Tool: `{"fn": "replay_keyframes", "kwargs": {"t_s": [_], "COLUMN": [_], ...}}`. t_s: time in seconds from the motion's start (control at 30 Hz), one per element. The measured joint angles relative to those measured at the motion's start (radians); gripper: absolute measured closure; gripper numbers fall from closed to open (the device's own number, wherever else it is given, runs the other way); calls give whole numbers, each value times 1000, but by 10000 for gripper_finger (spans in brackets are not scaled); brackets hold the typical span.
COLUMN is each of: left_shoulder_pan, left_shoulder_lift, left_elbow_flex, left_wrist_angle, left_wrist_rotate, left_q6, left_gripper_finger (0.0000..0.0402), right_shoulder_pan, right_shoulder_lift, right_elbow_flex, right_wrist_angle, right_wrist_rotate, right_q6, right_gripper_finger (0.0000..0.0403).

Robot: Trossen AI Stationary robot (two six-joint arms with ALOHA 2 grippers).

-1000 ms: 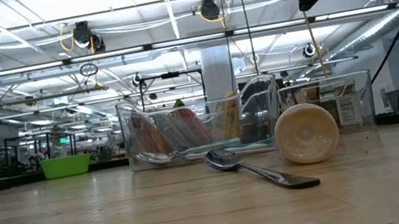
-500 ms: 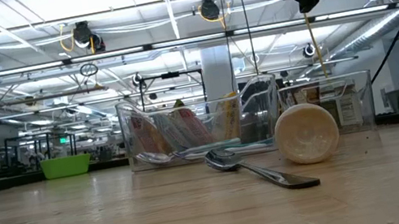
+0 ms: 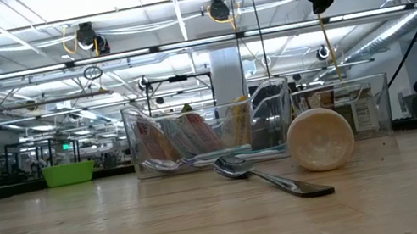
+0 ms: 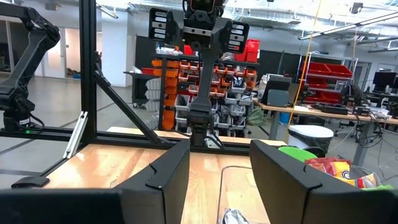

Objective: Pick & Place Food Item
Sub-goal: Put the orange noodle pack into the top left transparent bin

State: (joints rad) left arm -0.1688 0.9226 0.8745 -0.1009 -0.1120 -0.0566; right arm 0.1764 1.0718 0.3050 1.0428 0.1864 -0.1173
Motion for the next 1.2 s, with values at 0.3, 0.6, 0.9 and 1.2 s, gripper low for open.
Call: {"fn": "replay_keyframes", "kwargs": {"t_s": [0.3, 0.6, 0.9, 1.2], "left_shoulder_pan": [0, 0, 0, 0], "left_shoulder_lift": [0, 0, -1, -1], "left_elbow_flex": [0, 0, 0, 0], "left_wrist_angle": [0, 2, 206, 344], "left_wrist_rotate": [0, 0, -2, 0], "left_q6": [0, 1, 22, 21], "left_gripper_finger": [174, 174, 174, 174], "right_shoulder_pan": [0, 0, 0, 0], "right_shoulder_lift": [0, 0, 0, 0], "right_elbow_flex": [0, 0, 0, 0], "right_wrist_angle": [-1, -1, -64, -101], "right_wrist_rotate": [-3, -3, -2, -3], "right_q6": [0, 0, 0, 0], "right_gripper_finger": [243, 243, 243, 243]}}
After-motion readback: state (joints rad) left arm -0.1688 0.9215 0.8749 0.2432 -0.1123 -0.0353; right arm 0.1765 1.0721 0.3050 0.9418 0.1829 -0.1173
